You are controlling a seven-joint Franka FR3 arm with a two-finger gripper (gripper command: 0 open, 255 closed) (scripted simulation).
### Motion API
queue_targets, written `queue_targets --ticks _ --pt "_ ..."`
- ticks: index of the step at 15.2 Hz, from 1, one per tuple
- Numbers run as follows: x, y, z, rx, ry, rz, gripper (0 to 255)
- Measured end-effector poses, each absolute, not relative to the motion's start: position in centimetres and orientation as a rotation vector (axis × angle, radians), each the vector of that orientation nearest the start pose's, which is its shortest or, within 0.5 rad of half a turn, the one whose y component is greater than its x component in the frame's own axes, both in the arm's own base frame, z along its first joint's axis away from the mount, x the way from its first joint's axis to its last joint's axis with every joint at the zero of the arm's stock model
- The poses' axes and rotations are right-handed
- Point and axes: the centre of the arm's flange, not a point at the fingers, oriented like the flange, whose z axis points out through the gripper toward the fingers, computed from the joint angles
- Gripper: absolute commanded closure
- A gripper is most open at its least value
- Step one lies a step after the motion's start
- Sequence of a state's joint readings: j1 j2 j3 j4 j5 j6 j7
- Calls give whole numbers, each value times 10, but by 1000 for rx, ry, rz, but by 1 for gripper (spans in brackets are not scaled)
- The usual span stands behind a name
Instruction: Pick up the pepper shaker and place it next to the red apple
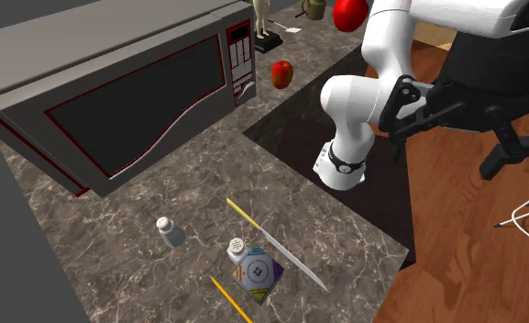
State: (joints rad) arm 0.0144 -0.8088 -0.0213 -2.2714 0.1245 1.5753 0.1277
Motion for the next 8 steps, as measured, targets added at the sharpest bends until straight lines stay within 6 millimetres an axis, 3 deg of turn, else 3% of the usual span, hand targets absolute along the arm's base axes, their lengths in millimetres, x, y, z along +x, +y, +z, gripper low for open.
queue_targets --ticks 4,8 --pt "305 -13 626 -2990 178 -155 0" --pt "315 -60 599 -2998 166 -152 0"
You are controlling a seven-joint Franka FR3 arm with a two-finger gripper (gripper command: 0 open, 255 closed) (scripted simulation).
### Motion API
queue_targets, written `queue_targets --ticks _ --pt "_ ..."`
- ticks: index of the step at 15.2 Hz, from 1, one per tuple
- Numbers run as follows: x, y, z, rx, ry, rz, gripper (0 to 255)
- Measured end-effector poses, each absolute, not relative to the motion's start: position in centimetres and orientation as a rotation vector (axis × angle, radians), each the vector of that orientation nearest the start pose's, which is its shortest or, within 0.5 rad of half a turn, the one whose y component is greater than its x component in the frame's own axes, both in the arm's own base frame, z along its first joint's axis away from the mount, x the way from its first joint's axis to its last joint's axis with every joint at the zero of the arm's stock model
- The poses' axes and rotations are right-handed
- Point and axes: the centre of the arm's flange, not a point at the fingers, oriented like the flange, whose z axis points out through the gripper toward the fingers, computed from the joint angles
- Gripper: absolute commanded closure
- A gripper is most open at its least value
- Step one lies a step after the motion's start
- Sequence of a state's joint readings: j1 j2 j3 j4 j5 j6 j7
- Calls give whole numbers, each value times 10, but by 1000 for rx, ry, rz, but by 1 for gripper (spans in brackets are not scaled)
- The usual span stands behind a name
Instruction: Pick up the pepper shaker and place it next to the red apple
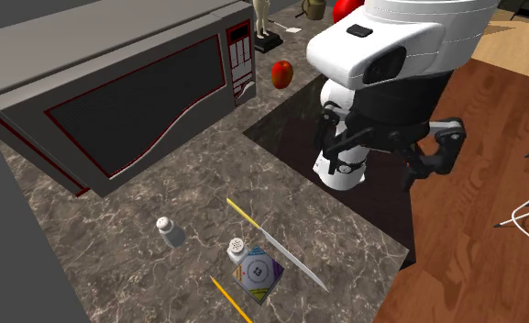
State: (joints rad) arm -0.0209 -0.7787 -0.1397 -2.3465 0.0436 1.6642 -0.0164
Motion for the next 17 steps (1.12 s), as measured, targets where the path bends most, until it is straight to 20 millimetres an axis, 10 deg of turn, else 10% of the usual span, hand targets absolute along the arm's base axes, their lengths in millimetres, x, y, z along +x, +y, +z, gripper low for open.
queue_targets --ticks 17 --pt "354 -244 492 -3036 110 -146 0"
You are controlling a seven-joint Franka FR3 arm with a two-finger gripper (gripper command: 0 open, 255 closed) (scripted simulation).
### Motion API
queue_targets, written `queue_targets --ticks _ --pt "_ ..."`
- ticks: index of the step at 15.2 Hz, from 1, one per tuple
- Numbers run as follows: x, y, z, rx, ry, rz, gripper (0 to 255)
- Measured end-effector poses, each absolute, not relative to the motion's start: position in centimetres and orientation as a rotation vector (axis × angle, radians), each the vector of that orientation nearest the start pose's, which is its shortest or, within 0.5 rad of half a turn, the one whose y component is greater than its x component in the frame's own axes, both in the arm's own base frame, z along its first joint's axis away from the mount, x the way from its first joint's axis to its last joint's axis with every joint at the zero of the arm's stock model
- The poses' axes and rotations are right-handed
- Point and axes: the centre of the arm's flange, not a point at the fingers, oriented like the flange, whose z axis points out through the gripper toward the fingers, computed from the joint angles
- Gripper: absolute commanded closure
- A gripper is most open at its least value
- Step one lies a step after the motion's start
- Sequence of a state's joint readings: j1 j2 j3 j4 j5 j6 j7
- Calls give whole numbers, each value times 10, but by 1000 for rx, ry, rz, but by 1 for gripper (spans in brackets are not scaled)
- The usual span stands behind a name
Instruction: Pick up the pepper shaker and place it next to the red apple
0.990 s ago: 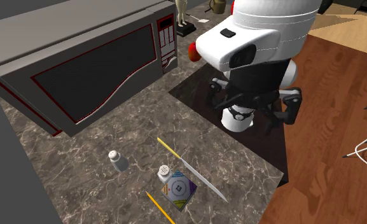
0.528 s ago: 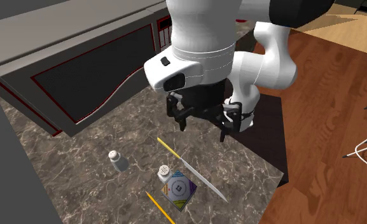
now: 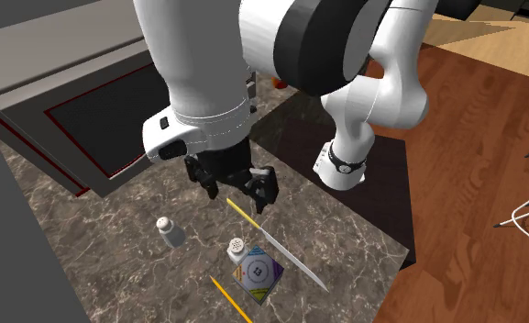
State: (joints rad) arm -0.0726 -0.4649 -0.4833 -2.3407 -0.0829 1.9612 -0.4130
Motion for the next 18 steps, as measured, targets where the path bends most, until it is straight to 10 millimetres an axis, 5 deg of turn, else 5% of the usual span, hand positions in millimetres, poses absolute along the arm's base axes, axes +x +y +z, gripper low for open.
queue_targets --ticks 14,18 --pt "389 -401 413 -3067 65 -139 0" --pt "394 -413 395 -3070 58 -141 0"
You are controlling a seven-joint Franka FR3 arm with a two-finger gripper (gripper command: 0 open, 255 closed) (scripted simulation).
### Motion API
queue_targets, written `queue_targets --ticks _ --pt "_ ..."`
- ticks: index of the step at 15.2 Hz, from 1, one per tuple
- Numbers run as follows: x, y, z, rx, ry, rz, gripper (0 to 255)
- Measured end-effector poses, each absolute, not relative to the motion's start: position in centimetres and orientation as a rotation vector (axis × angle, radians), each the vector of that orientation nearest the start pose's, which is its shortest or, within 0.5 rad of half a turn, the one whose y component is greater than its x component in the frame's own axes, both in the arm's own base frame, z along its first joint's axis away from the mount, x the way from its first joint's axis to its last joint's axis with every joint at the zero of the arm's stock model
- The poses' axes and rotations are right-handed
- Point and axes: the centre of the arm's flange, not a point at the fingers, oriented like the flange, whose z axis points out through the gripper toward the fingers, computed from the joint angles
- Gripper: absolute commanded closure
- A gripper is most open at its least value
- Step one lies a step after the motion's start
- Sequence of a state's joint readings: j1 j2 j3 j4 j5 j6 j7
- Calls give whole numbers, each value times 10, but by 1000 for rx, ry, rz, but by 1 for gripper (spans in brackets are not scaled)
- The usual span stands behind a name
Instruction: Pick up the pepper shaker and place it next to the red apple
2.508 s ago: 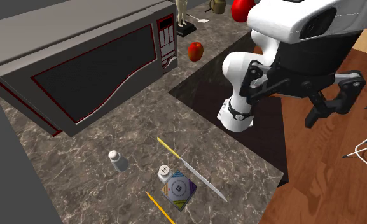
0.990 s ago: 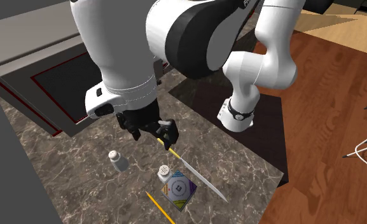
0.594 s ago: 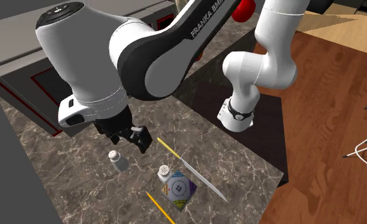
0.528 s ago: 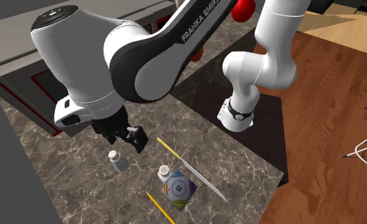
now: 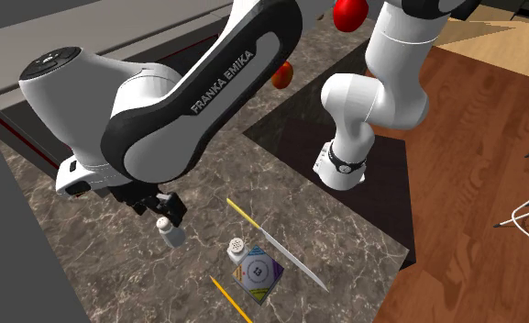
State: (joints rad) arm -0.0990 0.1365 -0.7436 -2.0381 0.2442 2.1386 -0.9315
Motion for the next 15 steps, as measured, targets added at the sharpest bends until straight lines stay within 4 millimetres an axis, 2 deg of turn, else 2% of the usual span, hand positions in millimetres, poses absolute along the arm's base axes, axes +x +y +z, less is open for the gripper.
queue_targets --ticks 5,11,12,15 --pt "397 -411 368 -3070 57 -140 0" --pt "398 -412 365 -3071 57 -141 0" --pt "398 -412 365 -3071 57 -141 255" --pt "398 -412 365 -3071 57 -142 255"
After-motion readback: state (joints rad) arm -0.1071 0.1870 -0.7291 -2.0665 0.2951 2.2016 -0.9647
